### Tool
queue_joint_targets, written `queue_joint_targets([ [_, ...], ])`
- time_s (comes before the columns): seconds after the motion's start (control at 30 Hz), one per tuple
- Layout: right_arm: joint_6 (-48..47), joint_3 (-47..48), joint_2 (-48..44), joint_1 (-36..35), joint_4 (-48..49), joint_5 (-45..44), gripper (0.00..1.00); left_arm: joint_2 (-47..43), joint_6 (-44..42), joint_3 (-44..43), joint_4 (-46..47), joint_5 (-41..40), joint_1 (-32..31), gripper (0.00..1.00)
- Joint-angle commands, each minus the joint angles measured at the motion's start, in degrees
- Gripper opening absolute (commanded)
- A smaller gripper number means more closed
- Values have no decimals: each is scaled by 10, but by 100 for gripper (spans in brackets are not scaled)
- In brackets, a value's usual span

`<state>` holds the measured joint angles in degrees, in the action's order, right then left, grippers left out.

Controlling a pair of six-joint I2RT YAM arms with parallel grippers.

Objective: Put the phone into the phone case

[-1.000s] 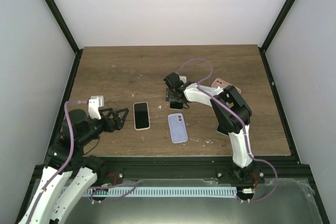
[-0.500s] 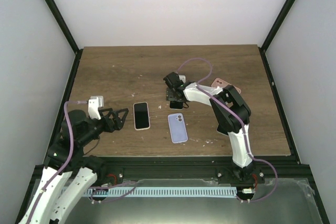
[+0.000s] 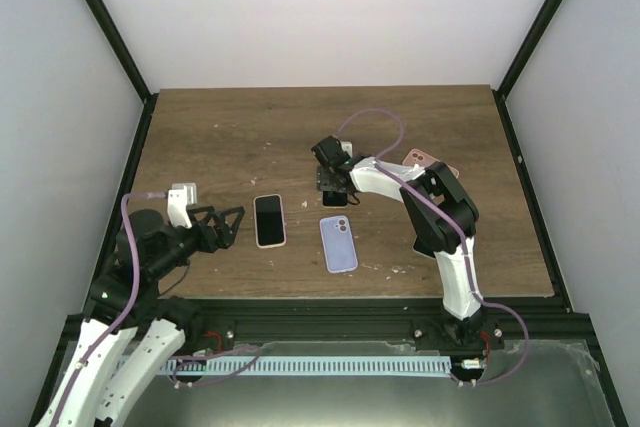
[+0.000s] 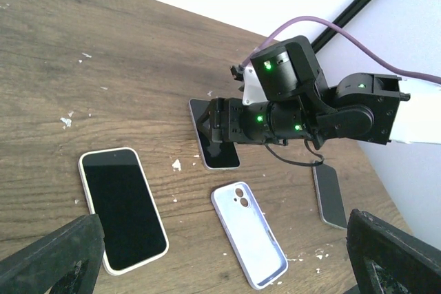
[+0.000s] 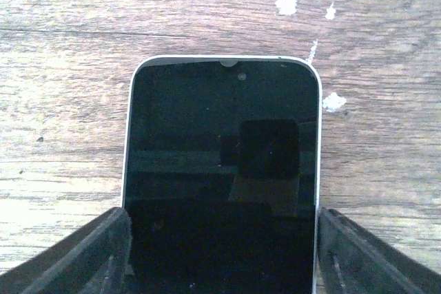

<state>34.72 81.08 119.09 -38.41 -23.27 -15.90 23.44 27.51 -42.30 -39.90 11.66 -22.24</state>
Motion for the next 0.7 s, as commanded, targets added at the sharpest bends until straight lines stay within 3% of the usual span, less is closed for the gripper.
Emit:
queue_joint_targets([
  [0.0, -24, 17, -1, 1, -23, -15, 71, 4, 0, 3, 5, 5, -2, 98],
  [0.17, -45, 15, -1, 6, -31, -7, 72, 9, -2, 3, 7, 10, -2, 98],
  [0.3, -42, 25, 3, 9, -33, 15, 83, 15, -3, 4, 10, 12, -2, 98],
  [0.67, -14, 49, 33, 8, -42, 39, 93, 18, -3, 4, 9, 13, -2, 98],
])
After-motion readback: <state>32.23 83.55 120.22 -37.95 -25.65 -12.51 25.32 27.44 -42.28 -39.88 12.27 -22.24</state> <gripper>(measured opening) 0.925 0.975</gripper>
